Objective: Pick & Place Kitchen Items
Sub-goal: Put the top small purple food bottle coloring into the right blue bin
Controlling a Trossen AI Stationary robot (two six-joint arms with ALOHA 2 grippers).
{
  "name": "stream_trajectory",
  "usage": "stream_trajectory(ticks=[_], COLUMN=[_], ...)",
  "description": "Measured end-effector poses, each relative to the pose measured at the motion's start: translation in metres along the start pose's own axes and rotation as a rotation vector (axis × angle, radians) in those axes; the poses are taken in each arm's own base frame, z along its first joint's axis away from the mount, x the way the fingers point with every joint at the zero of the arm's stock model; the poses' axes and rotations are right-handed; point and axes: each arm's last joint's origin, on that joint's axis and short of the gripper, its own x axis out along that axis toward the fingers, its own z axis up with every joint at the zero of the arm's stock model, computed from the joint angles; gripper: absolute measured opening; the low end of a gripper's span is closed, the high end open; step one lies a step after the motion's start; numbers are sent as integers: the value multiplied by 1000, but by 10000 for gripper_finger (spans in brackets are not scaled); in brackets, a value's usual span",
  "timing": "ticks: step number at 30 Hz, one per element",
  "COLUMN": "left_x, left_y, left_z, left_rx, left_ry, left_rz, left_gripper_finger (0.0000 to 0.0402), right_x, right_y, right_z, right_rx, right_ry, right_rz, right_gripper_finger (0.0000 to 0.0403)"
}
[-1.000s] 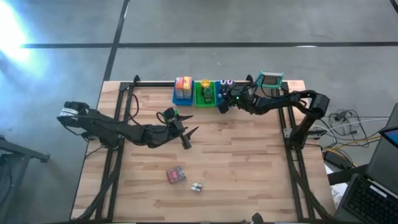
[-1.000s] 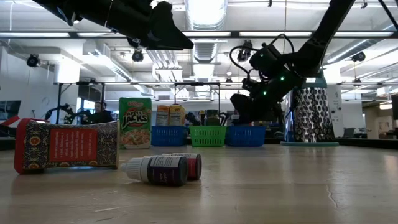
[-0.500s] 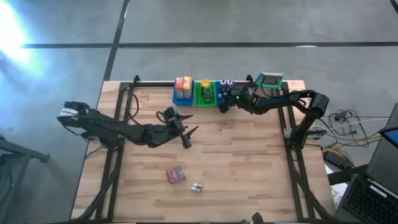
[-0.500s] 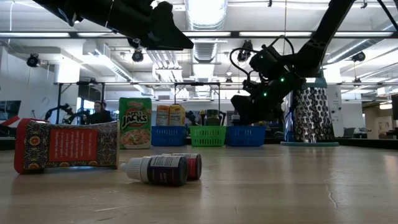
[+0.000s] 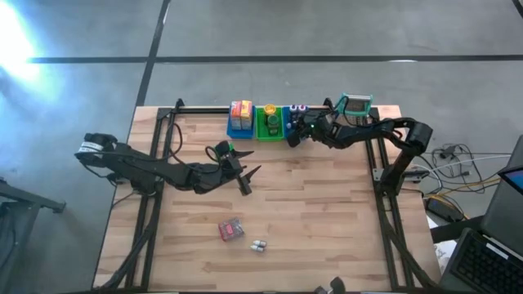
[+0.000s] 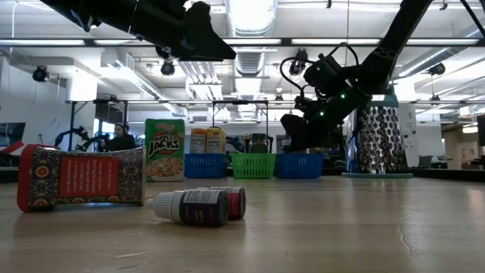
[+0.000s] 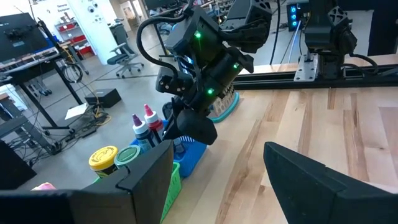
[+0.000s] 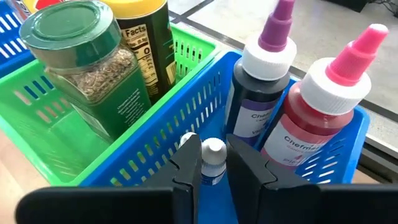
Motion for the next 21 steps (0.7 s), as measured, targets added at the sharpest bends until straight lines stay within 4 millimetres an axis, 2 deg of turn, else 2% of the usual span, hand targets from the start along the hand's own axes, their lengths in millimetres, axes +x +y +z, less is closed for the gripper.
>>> stream_trajectory(ticks=[7, 13, 21], left_x=[0, 0, 0], left_y=[0, 0, 0], left_z=[0, 0, 0], left_rx=[0, 0, 1], left_ry=[0, 0, 0], left_rz=[0, 0, 0], left_gripper_finger=[257, 257, 257], right_x=[1, 14, 20], right_y=[-1, -2, 0], right_z=[0, -13, -12], right_rx=[0, -12, -15], right_ry=[2, 50, 53], right_rz=[-4, -20, -24], right_gripper_finger=[53, 54, 54])
